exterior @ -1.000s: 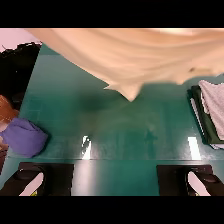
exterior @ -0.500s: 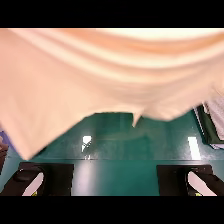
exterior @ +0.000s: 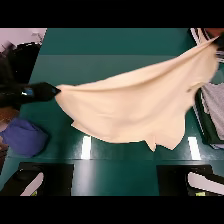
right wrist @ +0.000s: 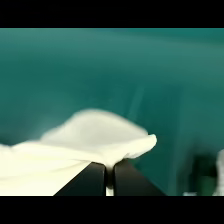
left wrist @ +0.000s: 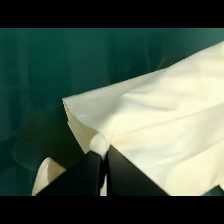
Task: Fold the shirts.
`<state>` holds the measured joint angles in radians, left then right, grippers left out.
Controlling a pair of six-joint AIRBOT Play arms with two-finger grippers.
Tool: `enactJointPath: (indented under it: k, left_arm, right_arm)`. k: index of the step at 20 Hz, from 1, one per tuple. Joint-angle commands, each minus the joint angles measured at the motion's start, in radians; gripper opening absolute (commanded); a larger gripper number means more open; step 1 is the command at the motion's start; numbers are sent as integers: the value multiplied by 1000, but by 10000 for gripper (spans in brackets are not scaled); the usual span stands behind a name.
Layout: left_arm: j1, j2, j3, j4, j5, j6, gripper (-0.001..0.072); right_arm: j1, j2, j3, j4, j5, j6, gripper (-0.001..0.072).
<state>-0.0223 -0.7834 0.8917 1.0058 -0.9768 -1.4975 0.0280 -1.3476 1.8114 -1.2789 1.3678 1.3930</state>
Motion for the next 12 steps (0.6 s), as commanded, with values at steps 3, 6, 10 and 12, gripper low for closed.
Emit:
enactJointPath:
  k: [3, 6, 10, 12]
  left_arm:
    - [0, -244, -109, -3, 459, 58, 24]
    - [0, -389, 1, -3, 479, 58, 25]
    - [10, -433, 130, 41, 367, 60, 505]
    - [53, -428, 189, 92, 183, 65, 488]
  right_arm:
    - [72, -245, -83, 1, -180, 1, 13]
    - [88, -333, 10, 2, -196, 1, 19]
    - [64, -360, 146, 4, -74, 2, 369]
    - [27, -322, 145, 4, 22, 1, 367]
